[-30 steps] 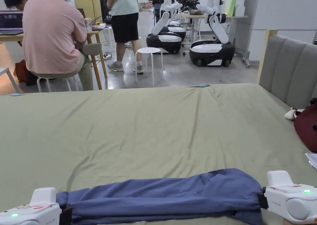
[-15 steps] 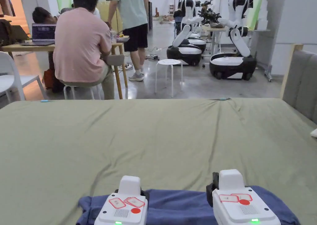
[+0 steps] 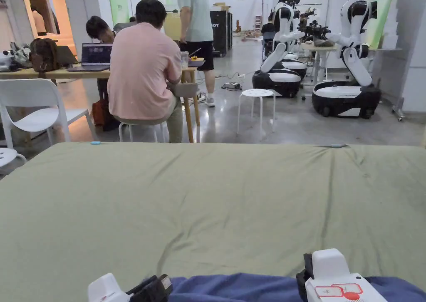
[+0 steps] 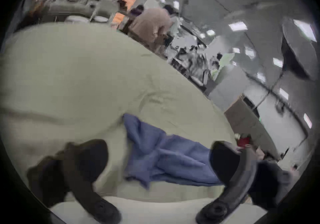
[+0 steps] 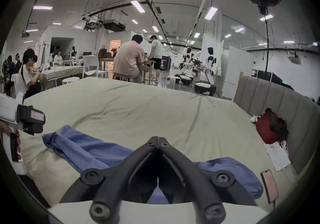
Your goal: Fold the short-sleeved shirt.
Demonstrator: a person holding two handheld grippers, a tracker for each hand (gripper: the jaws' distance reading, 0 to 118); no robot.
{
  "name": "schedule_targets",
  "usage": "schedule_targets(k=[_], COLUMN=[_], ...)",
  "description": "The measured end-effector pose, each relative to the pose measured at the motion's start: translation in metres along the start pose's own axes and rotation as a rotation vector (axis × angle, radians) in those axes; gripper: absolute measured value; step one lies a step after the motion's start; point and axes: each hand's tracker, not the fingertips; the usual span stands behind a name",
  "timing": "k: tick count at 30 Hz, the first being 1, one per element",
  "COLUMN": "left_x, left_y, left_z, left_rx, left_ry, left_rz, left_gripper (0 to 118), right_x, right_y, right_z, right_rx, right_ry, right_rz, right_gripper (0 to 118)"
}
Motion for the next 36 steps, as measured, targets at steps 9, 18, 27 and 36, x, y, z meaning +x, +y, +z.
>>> schedule_targets(k=[9, 18, 27, 36], left_x=[-0.062, -0.049, -0.016, 0.146], left_y=[-0.004, -0.013, 0.047, -0.053], left_z=[-0.055, -0.094, -0.048, -0.048], left_rx=[-0.115, -0.199, -0.045, 0.044], left_ry=[-0.317, -0.249, 0.087, 0.157], left_rz=[0.430, 0.448, -0.168, -0.968], left_gripper=[118, 13, 12, 12], right_x=[-0.016, -0.017, -0.004, 0.013], right_y=[-0.004, -0.005, -0.015, -0.018], right_z=[-0.022, -0.032, -0.035, -0.017], right_rx=[-0.046, -0.082, -0.117, -0.131], right_ry=[-0.013, -0.030, -0.041, 0.000], right_rz=[0.017, 0.025, -0.006, -0.045], right_gripper=[0, 0, 0, 0])
